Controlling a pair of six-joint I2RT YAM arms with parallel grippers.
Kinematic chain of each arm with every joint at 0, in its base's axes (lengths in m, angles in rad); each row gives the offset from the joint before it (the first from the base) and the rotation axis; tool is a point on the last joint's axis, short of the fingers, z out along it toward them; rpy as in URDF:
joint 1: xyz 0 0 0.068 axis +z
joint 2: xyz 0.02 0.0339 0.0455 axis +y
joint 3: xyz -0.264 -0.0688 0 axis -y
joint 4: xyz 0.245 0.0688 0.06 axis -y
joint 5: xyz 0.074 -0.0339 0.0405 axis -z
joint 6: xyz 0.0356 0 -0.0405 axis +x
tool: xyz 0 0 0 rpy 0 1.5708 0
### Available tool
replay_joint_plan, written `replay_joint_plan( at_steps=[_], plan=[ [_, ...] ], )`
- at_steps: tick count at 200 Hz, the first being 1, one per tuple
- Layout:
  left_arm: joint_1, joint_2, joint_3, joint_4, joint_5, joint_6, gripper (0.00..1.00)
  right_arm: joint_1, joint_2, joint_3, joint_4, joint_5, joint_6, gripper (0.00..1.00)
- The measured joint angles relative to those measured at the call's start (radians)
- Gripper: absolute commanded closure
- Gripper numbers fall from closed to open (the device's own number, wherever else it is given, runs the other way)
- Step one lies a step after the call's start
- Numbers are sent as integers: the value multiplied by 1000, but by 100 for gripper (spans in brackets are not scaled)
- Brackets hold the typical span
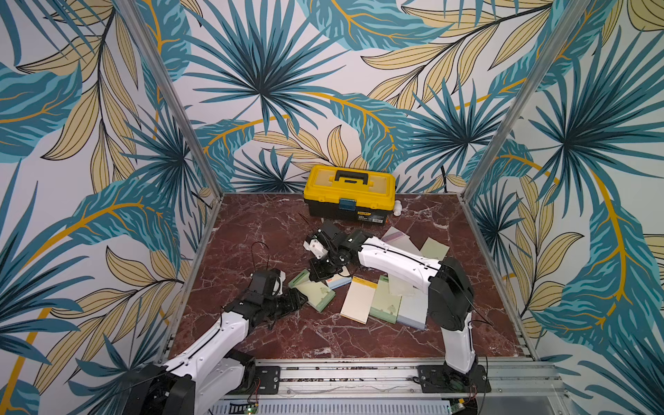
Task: Tear off pages from different memo pads
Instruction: Pick up the memo pad from the center of the board.
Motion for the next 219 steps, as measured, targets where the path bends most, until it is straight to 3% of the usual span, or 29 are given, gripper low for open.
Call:
replay_joint_plan(
  at_steps=[42,115,154,195,219],
  plan=[
    [0,120,-2,108,24,-13,32,-4,0,1,-18,-26,-9,100],
    [-11,142,-3,247,26,-73,31,-10,-25,1,-11,-45,8,100],
    [-33,177,-11,304,28,-95,37,-24,-48,1,-5,-44,14,100],
    [-58,264,-11,378,38,-121,65,-36,-54,-2,-2,-48,19,100],
    [-64,285,-6,429,61,-134,89,-37,-68,-25,7,-50,23,100]
  ],
)
